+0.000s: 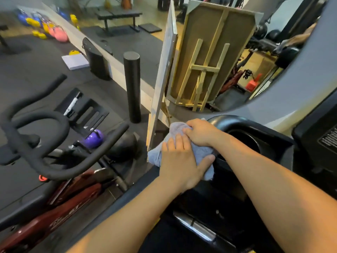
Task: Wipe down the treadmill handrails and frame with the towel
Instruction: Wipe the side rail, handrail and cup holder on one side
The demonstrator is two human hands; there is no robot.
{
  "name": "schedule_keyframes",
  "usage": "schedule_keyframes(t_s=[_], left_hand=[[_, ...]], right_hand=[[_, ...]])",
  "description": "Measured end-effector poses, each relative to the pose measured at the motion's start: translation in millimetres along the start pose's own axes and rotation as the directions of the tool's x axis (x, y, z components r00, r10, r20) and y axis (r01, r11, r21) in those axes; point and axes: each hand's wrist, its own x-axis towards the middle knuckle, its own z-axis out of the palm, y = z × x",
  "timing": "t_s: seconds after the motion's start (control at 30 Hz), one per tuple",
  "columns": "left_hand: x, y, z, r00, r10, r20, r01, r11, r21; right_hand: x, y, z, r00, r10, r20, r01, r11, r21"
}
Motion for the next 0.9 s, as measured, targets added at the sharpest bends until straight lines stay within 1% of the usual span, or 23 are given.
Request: schedule_keyframes(t_s=[0.03,0.1,0.13,0.2,0.27,0.3,0.33,0.43,0.5,0.53,0.6,0.67,0.7,0.77,0.8,0.83,0.9], left_hand=[[7,3,1,1.0,-0.004,0.023,0.004,1.0,-0.009],[20,11,1,0.995,-0.032,0.091,0.034,0.999,-0.024],[29,16,2,0.992,-0.044,0.122,0.048,0.998,-0.032],[46,25,3,0.986,-0.043,0.161,0.053,0.997,-0.06],[59,30,7,0.986,-0.027,0.167,0.038,0.997,-0.06],[63,32,9,0.987,-0.022,0.162,0.03,0.999,-0.044],[66,34,11,0.987,-0.024,0.157,0.028,0.999,-0.025],[69,35,14,0.988,-0.041,0.146,0.043,0.999,-0.01],[69,34,14,0.988,-0.042,0.147,0.046,0.999,-0.021],[70,33,15,0.987,-0.042,0.153,0.045,0.999,-0.018],[74,33,17,0.986,-0.024,0.166,0.026,1.0,-0.007],[82,37,16,0.984,0.027,0.178,-0.025,1.0,-0.012],[88,40,15,0.982,0.06,0.176,-0.057,0.998,-0.023],[105,45,14,0.975,0.121,0.184,-0.114,0.992,-0.051],[114,46,13,0.971,0.145,0.19,-0.132,0.988,-0.079],[120,45,13,0.967,0.161,0.197,-0.137,0.982,-0.126],[126,37,11,0.962,0.163,0.219,-0.102,0.959,-0.263]], right_hand=[[1,6,-4,1.0,-0.014,0.008,0.014,1.0,0.001],[5,18,-7,0.999,-0.039,-0.003,0.038,0.998,-0.054],[11,25,-8,0.999,-0.038,-0.031,0.036,0.997,-0.061],[24,37,-6,0.995,0.025,-0.1,-0.03,0.998,-0.053],[35,44,-6,0.992,0.084,-0.098,-0.095,0.989,-0.112],[37,47,-6,0.991,0.089,-0.104,-0.102,0.987,-0.125],[38,51,-7,0.991,0.064,-0.115,-0.079,0.989,-0.126],[33,59,-9,0.982,-0.088,-0.168,0.068,0.99,-0.121],[32,60,-9,0.978,-0.153,-0.14,0.118,0.966,-0.23],[35,59,-10,0.98,-0.166,-0.109,0.13,0.951,-0.281],[37,59,-14,0.986,-0.157,-0.054,0.132,0.939,-0.316],[42,66,-19,0.995,-0.091,-0.031,0.078,0.953,-0.292],[43,72,-23,0.998,-0.043,-0.045,0.031,0.97,-0.241],[42,85,-28,0.985,0.09,-0.147,-0.104,0.991,-0.088],[42,90,-30,0.972,0.144,-0.184,-0.156,0.986,-0.052],[45,92,-32,0.966,0.18,-0.187,-0.195,0.979,-0.065],[56,88,-34,0.963,0.246,-0.115,-0.258,0.96,-0.108]])
